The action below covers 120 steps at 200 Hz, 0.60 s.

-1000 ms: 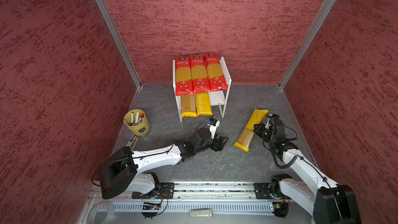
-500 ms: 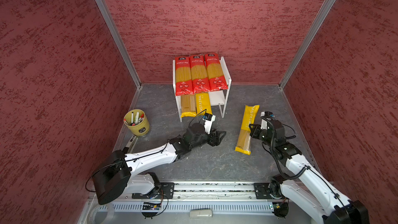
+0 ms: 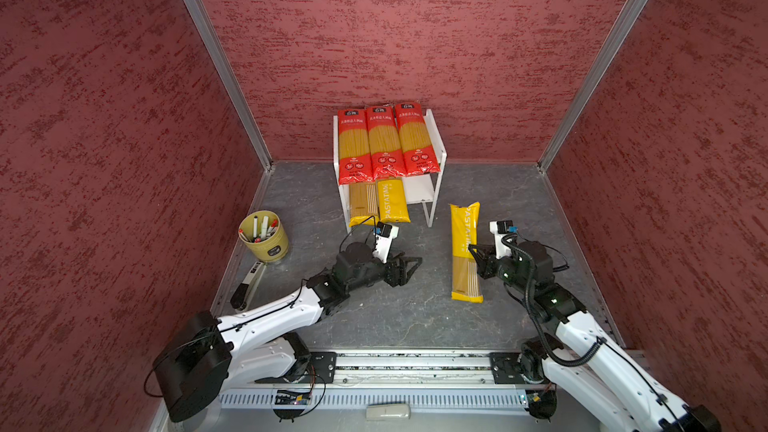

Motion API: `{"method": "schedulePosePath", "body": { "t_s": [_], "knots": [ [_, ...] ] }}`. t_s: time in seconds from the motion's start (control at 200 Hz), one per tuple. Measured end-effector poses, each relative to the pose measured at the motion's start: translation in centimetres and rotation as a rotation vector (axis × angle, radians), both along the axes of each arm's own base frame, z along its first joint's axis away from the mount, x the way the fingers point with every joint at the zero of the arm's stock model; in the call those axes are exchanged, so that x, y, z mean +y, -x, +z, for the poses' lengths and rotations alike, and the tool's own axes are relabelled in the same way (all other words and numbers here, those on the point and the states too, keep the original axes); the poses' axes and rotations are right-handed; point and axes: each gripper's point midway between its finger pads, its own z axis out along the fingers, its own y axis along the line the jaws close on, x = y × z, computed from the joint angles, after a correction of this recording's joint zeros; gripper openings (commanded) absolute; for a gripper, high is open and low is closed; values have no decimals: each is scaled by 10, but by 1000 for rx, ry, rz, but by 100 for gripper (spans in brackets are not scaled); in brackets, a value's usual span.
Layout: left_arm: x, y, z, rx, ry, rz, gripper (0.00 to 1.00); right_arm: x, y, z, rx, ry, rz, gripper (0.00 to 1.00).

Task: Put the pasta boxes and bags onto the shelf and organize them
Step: 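Lift the yellow bag upright with the right gripper toward the left gripper, then grip the upright bag with the left gripper while the right gripper holds its lower end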

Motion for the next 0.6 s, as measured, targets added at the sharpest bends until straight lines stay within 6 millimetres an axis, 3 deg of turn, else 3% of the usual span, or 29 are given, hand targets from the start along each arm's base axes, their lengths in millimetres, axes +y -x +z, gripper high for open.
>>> {"method": "schedulePosePath", "body": {
  "t_s": [0.16, 0.341, 0.601],
  "knots": [
    [1, 3, -3, 13, 14, -34, 75, 21, 7, 13, -66, -101, 110, 0],
    [-7, 6, 3, 25, 72, -74, 78, 48, 14, 28, -112, -187, 225, 0],
    [-23, 9, -5, 77, 119, -130, 78, 87, 21, 45, -145, -305, 364, 0]
  ]
}}
